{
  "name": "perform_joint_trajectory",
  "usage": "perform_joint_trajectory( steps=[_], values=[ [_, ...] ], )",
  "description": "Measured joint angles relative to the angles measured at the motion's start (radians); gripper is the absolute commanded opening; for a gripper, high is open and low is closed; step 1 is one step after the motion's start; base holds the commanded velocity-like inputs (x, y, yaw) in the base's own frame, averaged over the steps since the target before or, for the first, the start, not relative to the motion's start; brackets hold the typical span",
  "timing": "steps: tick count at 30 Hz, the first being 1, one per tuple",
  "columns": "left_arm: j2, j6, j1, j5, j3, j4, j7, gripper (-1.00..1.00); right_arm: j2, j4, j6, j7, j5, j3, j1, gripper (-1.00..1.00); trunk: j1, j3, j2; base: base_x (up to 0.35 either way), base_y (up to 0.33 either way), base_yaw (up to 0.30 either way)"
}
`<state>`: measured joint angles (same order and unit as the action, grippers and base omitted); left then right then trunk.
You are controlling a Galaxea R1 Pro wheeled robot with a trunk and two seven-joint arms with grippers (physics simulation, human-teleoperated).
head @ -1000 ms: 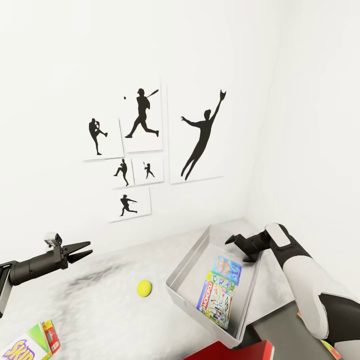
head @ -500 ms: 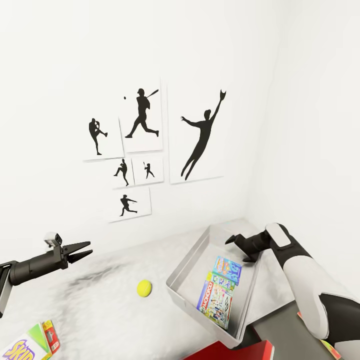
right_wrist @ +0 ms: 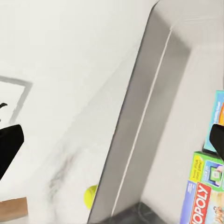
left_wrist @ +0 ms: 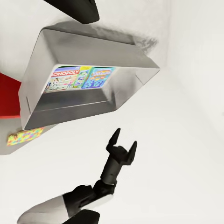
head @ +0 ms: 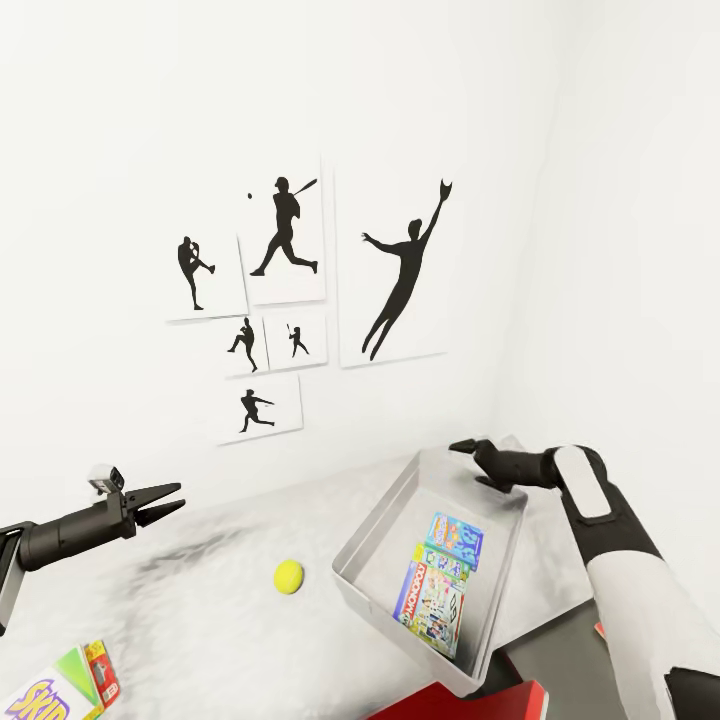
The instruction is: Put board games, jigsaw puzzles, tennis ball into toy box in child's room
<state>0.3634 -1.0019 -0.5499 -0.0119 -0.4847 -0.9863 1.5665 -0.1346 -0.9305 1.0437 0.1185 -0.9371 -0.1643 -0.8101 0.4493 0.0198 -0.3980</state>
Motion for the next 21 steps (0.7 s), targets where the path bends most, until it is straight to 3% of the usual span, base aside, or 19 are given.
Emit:
perform_joint_trajectory(
  steps=[5,12,17,21],
  values=[
    [0.000,0.000,0.000,0.000,0.000,0.000,0.000,1.00,0.000,-0.206,-0.001,-0.086,-0.005,0.002,0.117,1.00,0.000,0.000,0.000,0.000,0.000,0.000],
    [-0.001,0.000,0.000,0.000,0.000,0.000,0.000,1.00,0.007,-0.363,-0.001,-0.142,-0.024,0.003,0.241,1.00,0.000,0.000,0.000,0.000,0.000,0.000],
    [-0.001,0.000,0.000,0.000,0.000,0.000,0.000,1.00,0.016,-0.534,-0.001,-0.252,-0.039,0.002,0.329,1.00,0.000,0.000,0.000,0.000,0.000,0.000],
    [-0.002,0.000,0.000,0.001,0.001,0.000,0.000,1.00,0.017,-0.614,-0.001,-0.328,-0.063,0.001,0.399,1.00,0.000,0.000,0.000,0.000,0.000,0.000]
  ],
)
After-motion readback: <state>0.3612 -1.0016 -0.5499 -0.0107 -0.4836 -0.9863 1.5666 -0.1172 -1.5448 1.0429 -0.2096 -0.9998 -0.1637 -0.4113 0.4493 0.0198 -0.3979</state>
